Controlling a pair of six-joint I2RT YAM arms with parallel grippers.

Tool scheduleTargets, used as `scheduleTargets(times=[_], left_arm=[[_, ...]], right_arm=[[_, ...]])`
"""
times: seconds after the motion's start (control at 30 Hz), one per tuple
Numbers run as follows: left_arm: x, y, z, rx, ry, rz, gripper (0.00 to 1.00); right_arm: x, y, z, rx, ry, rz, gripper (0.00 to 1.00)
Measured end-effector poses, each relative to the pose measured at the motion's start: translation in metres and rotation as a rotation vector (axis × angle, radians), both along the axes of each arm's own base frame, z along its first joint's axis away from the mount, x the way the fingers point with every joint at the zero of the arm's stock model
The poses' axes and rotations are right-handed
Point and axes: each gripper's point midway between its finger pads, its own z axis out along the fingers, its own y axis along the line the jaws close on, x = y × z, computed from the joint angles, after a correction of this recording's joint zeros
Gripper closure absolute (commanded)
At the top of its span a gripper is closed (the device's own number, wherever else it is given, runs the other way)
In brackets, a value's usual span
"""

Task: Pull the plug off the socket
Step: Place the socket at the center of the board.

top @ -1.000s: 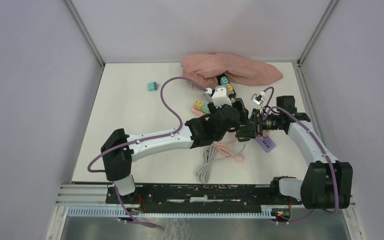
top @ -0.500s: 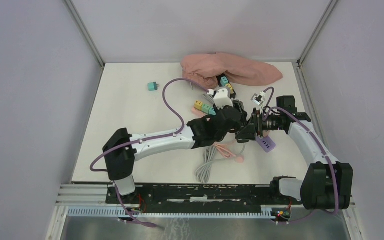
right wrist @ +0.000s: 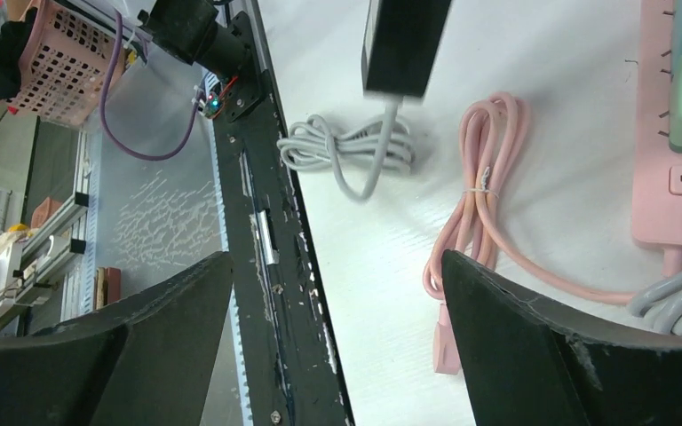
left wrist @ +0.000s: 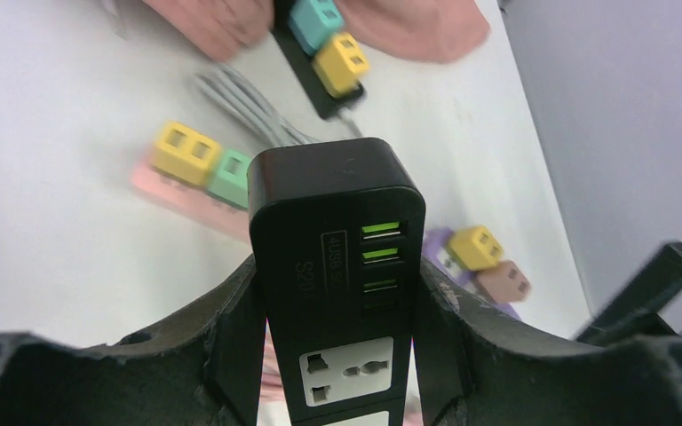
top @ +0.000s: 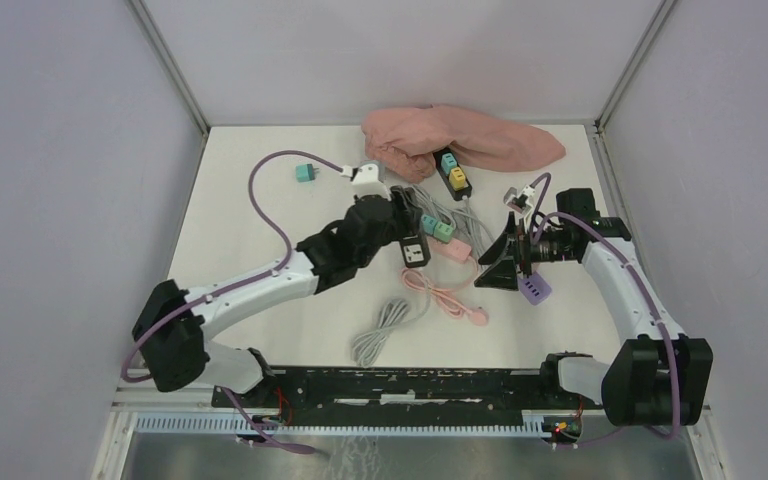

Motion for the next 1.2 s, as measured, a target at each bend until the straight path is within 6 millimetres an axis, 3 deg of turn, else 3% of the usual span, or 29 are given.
scheduleTargets(times=[0.17, 0.3, 0.6, 0.7, 0.73, 0.77, 0.9, 1.2], left_arm=[[0.024, 0.073, 0.017, 0.082, -0.077, 0.067, 0.97], [0.051, 0.143, 0.026, 0.177, -0.112, 0.227, 0.97], [0.103, 0.279, 0.018, 0.21, -0.051, 0.573, 0.97], [0.135, 0.318, 0.02, 0.138, -0.009, 0.671, 0.97], [0.15, 0.325, 0.033, 0.076, -0.019, 0.697, 0.97], [0.161, 0.337, 0.024, 0.066, 0.005, 0.726, 0.97], [0.202, 0.366, 0.031, -0.047, 0.036, 0.831, 0.97], [0.267, 0.376, 0.069, -0.215, -0.02, 0.936, 0.97]], right_arm=[[-0.006, -0.001, 0.0, -0.009, -0.018, 0.012, 0.07], [-0.007, -0.002, 0.0, -0.014, -0.022, 0.011, 0.07], [-0.007, -0.003, -0.002, -0.019, -0.023, 0.01, 0.07], [-0.005, -0.004, -0.003, -0.023, -0.018, 0.004, 0.07], [-0.005, -0.005, -0.004, -0.023, -0.016, 0.004, 0.07], [-0.005, -0.005, -0.004, -0.024, -0.015, 0.004, 0.07], [-0.004, -0.006, -0.006, -0.032, -0.015, 0.0, 0.07], [-0.003, -0.007, -0.007, -0.041, -0.012, -0.006, 0.06]])
